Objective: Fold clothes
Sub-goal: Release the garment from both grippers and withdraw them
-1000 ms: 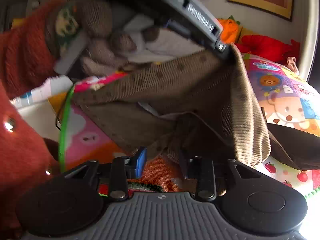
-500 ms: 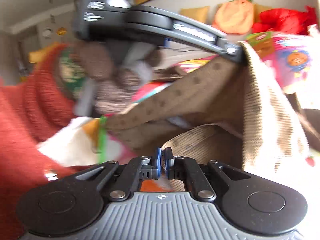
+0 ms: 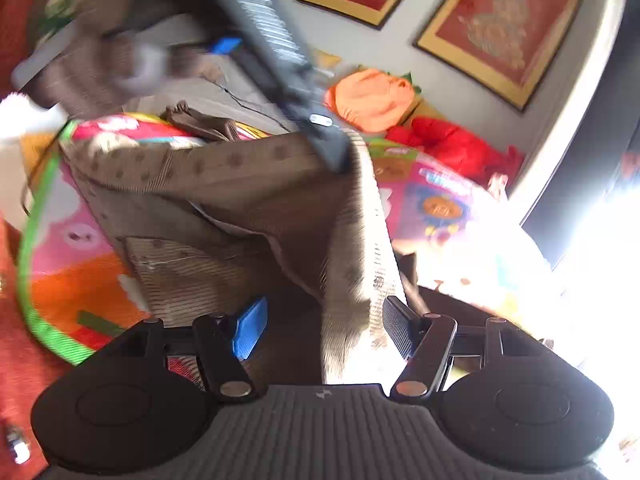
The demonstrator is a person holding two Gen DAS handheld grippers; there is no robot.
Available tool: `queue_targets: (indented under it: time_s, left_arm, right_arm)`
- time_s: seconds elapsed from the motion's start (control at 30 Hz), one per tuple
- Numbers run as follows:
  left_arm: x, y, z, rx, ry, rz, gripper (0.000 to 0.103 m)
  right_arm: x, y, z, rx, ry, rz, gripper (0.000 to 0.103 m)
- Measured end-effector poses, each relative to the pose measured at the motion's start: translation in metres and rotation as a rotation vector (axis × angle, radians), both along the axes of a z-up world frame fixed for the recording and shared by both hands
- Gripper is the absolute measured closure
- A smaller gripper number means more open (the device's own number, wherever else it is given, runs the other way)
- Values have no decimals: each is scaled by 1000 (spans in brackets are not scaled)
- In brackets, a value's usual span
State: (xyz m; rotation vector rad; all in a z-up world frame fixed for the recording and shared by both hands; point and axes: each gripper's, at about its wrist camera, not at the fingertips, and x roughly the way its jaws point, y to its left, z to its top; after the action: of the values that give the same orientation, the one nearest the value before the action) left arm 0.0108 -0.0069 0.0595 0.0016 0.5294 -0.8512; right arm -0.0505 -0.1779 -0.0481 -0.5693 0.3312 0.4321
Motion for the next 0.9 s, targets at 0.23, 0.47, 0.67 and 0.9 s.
queue_targets:
  time_s: [0.23, 0.47, 0.67, 0.9]
  left_arm:
    - [-73, 72, -27, 179, -36, 161, 19]
    - [-54, 113, -61, 463, -1, 481, 27]
    - [-64, 103, -73, 549, -76, 465, 80]
    - [-73, 138, -47, 341, -23, 619, 97]
  right_arm:
    - [-17, -76, 8, 100, 118, -191, 38]
    - [3, -72, -3, 222, 152, -168, 38]
    - [22, -32, -19, 200, 208, -53, 38]
    - [18, -15, -20, 229, 246, 27, 38]
